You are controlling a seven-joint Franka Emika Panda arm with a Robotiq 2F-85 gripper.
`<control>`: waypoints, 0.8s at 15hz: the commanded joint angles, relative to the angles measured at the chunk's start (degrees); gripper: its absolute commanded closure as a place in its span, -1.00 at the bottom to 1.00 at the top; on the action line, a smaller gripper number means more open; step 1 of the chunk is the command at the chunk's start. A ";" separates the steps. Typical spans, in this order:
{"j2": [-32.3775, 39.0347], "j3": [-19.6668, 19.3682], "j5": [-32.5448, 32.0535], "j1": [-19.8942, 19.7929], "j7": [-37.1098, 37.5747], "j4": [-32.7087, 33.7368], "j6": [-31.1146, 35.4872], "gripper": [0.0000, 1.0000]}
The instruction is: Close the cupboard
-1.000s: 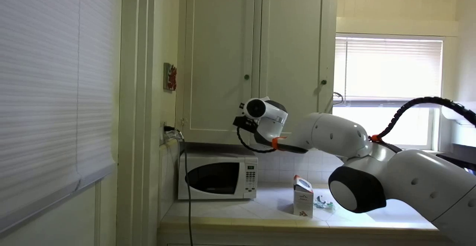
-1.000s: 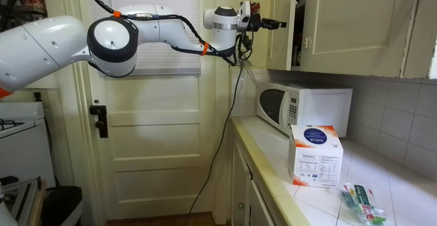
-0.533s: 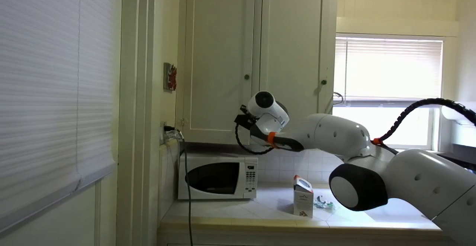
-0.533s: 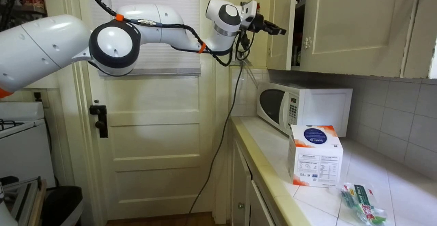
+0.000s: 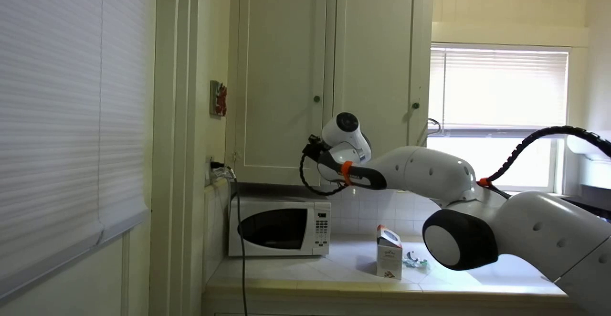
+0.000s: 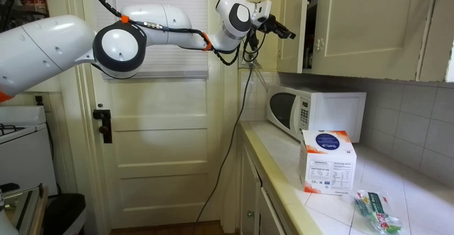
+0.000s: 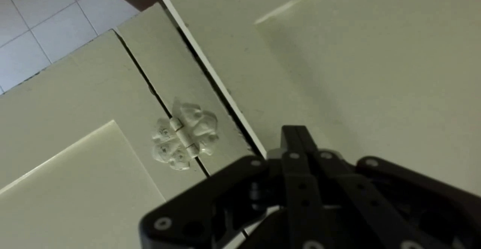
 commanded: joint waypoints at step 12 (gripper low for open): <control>1.85 4.83 19.13 -4.92 4.08 -0.40 -1.74 1.00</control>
